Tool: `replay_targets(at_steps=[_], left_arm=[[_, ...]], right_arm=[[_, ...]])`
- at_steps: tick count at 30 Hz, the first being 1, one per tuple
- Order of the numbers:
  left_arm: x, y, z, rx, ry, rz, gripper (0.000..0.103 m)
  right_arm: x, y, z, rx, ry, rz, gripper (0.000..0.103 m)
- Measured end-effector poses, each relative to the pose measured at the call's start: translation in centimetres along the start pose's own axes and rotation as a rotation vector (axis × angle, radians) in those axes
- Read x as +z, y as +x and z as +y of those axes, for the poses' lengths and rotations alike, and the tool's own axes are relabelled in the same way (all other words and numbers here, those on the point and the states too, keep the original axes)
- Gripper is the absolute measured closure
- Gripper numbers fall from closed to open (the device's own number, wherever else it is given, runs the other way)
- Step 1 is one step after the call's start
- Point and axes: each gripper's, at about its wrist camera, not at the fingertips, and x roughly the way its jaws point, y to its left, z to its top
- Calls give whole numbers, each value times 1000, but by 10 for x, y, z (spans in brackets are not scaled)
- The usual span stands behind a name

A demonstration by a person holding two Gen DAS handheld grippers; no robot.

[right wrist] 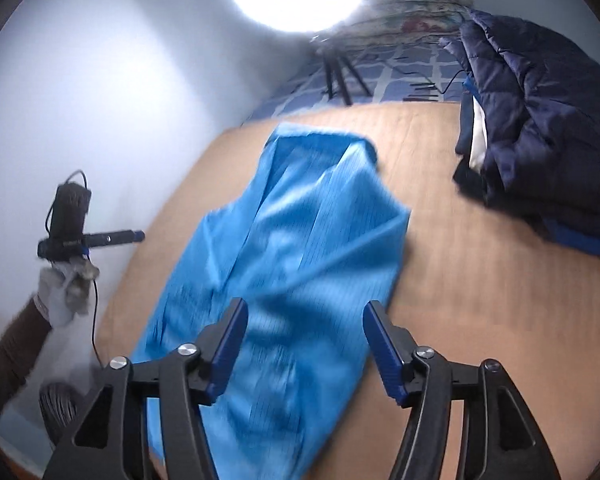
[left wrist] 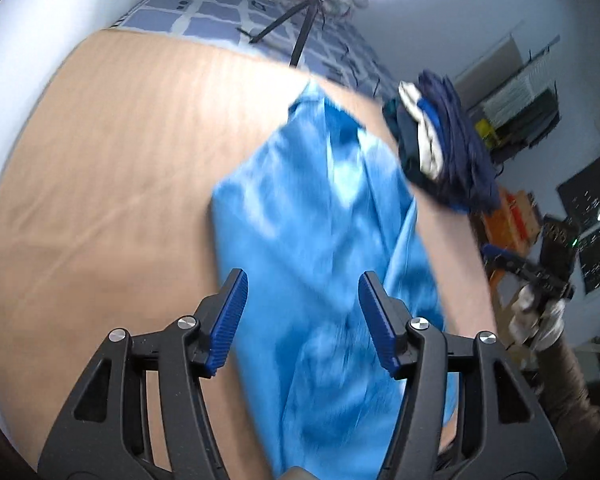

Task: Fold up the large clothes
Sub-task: 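Grasp the jacket's collar end with the left tool while the right tool grasps beside it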

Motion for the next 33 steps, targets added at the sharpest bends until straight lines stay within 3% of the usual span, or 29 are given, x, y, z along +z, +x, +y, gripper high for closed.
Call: replay_targets(at_steps=[5, 10, 14, 19, 22, 23, 25, 26, 27, 30, 33], left_arm=[[66, 51, 4, -11, -3, 9, 39], [107, 101, 7, -1, 19, 53, 39], [127, 128, 15, -7, 10, 78, 39], [144, 153, 29, -84, -38, 131, 39], [146, 167, 30, -120, -32, 155, 39], [145, 170, 28, -129, -25, 162, 39], [146, 175, 23, -136, 4, 157, 51], [146, 176, 18, -126, 27, 162, 79], [145, 178, 12, -102, 61, 170, 102], [143, 164, -3, -51, 120, 111, 102], [142, 134, -15, -34, 154, 12, 103]], right_arm=[[52, 47, -21, -24, 18, 7, 39], [90, 92, -36, -20, 22, 26, 37], [111, 129, -53, 10, 70, 53, 34], [127, 178, -77, 122, 172, 127, 31], [131, 207, -89, 137, 222, 161, 32], [132, 213, -92, 146, 231, 162, 35], [134, 218, -94, 190, 249, 129, 54], [135, 219, -92, 217, 250, 124, 84], [137, 220, -90, 213, 238, 125, 93], [141, 203, -67, 128, 105, 74, 101], [143, 161, -38, 72, -45, -54, 102]])
